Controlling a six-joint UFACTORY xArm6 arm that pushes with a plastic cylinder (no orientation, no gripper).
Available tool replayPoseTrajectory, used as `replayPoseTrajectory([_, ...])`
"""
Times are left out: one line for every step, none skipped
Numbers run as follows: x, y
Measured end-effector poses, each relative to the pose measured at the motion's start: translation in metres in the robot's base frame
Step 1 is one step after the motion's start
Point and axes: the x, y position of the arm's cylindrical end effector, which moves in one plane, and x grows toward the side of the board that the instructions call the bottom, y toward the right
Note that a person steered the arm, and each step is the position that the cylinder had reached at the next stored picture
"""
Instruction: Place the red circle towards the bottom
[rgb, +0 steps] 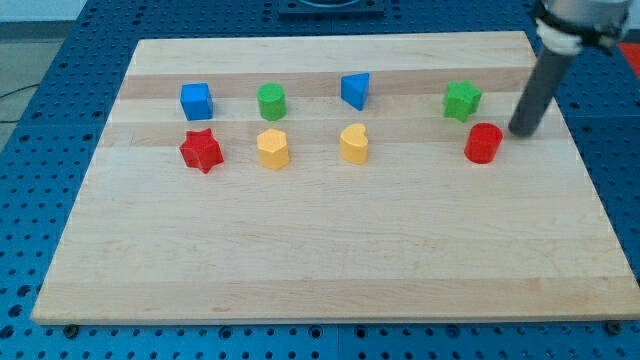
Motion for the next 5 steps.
replayPoseTrajectory([0.053,-0.059])
replayPoseTrajectory([0.129,-0.044])
replayPoseTrajectory([0.105,-0.057])
replayPoseTrajectory([0.064,-0.075])
replayPoseTrajectory([0.096,-0.1])
